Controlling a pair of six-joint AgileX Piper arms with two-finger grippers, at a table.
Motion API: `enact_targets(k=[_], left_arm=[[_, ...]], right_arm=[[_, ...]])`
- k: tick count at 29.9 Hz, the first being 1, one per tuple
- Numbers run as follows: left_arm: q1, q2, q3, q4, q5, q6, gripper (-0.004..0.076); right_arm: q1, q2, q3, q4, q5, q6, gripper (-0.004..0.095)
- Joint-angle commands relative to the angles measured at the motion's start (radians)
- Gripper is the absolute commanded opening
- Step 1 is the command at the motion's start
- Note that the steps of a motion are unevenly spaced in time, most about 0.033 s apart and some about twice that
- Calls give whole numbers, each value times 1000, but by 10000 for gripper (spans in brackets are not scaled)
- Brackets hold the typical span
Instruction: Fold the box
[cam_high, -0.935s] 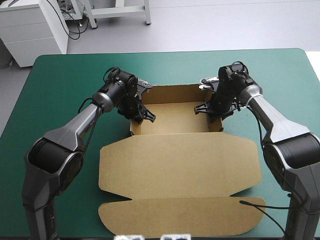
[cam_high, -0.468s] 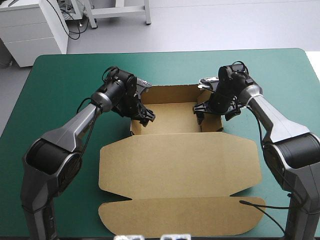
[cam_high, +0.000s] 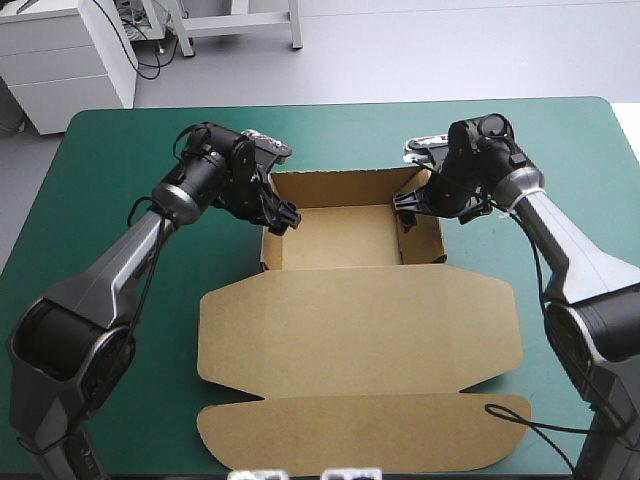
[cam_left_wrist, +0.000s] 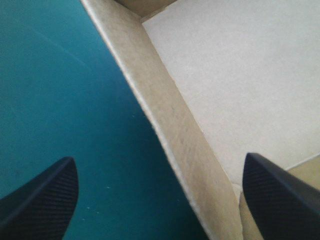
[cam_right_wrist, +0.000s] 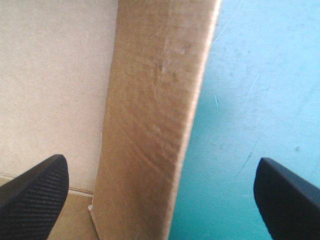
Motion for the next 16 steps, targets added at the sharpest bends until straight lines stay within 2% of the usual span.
enact_targets(k=[1,9,16], left_arm=[[-7,-114,-24,-6,56,-5,638],[-7,-312,-24,21,56,-5,638],[-7,-557,18,10,56,28,638]], right_arm=[[-7,-109,-32,4,16,1,926],[-7,-261,-28,23,16,-15,910],[-7,-355,-28,22,16,-49,872]])
